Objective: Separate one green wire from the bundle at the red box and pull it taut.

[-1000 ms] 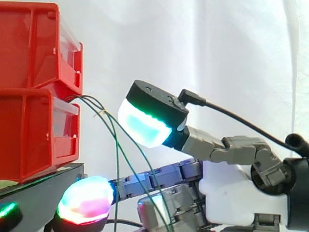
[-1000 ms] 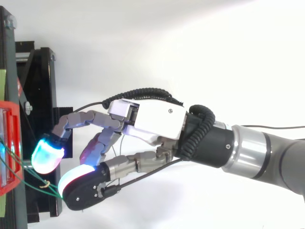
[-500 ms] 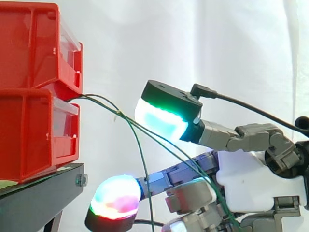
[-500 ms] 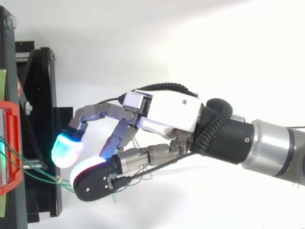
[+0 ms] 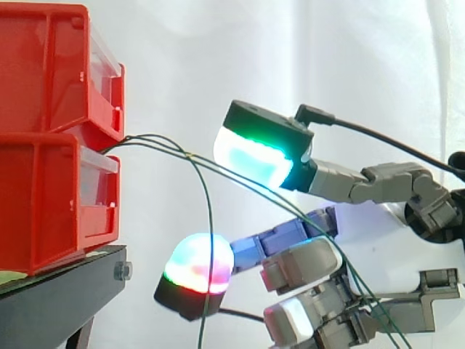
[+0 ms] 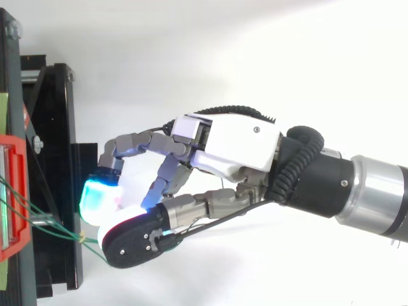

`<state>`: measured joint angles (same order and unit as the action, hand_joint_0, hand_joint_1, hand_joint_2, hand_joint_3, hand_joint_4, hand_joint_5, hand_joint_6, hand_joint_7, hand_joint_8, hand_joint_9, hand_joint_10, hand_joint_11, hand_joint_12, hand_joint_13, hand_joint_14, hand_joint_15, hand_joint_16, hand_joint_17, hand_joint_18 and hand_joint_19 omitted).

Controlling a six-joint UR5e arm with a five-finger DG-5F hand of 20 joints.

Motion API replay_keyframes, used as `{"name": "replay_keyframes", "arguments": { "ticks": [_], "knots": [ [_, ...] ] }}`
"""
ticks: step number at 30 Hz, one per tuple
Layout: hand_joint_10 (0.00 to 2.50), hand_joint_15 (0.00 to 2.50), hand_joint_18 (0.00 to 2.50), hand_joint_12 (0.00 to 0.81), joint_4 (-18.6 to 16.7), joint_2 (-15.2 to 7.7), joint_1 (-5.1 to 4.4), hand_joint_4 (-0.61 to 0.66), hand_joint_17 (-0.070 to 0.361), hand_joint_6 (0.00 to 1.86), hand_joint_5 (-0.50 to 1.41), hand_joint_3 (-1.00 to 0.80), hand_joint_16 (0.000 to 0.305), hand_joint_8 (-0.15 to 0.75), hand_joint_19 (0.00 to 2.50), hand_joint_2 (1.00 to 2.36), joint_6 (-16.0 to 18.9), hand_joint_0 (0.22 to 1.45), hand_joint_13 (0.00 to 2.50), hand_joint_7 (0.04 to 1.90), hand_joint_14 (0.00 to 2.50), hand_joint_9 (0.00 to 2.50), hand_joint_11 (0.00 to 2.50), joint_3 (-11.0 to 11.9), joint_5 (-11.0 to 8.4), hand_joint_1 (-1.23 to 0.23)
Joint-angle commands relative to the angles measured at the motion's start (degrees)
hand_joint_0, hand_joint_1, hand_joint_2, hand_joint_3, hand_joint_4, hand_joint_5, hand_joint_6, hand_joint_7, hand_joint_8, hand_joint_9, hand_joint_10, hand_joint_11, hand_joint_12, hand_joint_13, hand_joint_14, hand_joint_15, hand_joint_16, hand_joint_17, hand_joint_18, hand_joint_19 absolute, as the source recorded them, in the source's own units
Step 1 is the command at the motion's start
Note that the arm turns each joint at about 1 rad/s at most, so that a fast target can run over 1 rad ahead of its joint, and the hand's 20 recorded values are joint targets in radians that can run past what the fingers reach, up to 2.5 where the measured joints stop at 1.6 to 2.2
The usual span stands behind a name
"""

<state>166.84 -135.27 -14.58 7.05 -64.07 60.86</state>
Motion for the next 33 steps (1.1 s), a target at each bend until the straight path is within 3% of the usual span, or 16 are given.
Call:
{"name": "replay_keyframes", "arguments": {
  "ticks": [1, 6, 9, 11, 15, 20, 22, 28, 33],
  "knots": [
    [0.01, 0.76, 0.91, 0.387, -0.02, 0.45, -0.01, 0.13, 0.120, 0.58, -0.17, -0.50, 0.053, 0.240, 0.53, 1.00, -0.02, 0.54, 1.24, 1.14, 0.03, 1.32, 1.44, 0.00, 0.05, -0.65],
    [0.01, 0.79, 0.91, 0.387, 0.77, 1.42, 0.08, 0.13, 0.121, 0.64, -0.18, -0.50, 0.054, 0.239, 0.53, 1.00, -0.02, 0.53, 1.25, 1.04, 0.03, 1.31, 1.49, 0.00, -0.04, -0.66],
    [0.00, 0.79, 0.92, 0.397, 0.95, 1.50, 0.08, 0.15, 0.126, 0.57, -0.18, -0.50, 0.056, 0.258, 0.53, 1.00, 0.07, 0.50, 1.25, 1.11, 0.02, 1.29, 1.46, 0.00, 0.05, -0.64],
    [0.01, 0.77, 0.92, 0.406, 0.95, 1.50, 0.08, 0.19, 0.132, 0.50, -0.18, -0.50, 0.059, 0.270, 0.52, 1.00, 0.07, 0.48, 1.22, 1.15, 0.02, 1.20, 1.36, 0.00, -0.04, -0.62],
    [0.01, 0.75, 0.90, 0.405, 0.86, 1.59, -0.01, 0.20, 0.134, 0.50, -0.20, -0.50, 0.059, 0.275, 0.51, 1.00, 0.42, 0.47, 1.16, 1.05, 0.02, 1.07, 1.18, 0.26, -0.21, -0.63],
    [0.02, 0.66, 0.76, 0.383, 0.95, 1.59, -0.01, 0.16, 0.121, 0.50, -0.20, -0.50, 0.054, 0.253, 0.50, 1.00, 0.33, 0.54, 0.92, 1.00, 0.02, 0.82, 0.88, 1.23, -0.47, -0.71],
    [0.02, 0.64, 0.73, 0.381, 0.95, 1.50, -0.18, 0.16, 0.118, 0.50, -0.20, -0.50, 0.053, 0.248, 0.50, 1.00, 0.07, 0.55, 0.91, 1.00, 0.02, 0.82, 0.86, 2.37, -0.47, -0.72],
    [0.02, 0.61, 0.71, 0.372, 0.07, 1.42, -0.80, 0.16, 0.116, 0.50, -0.19, -0.50, 0.051, 0.246, 0.49, 1.00, -1.07, 0.57, 0.89, 1.00, 0.02, 0.83, 0.83, 2.99, -0.39, -0.74],
    [0.02, 0.62, 0.75, 0.367, -3.27, -0.78, -1.32, 0.17, 0.114, 0.50, -0.18, -0.50, 0.051, 0.245, 0.49, 1.00, -0.98, 0.57, 0.96, 1.00, 0.02, 0.89, 0.82, 2.99, -0.21, -0.72]
  ]
}}
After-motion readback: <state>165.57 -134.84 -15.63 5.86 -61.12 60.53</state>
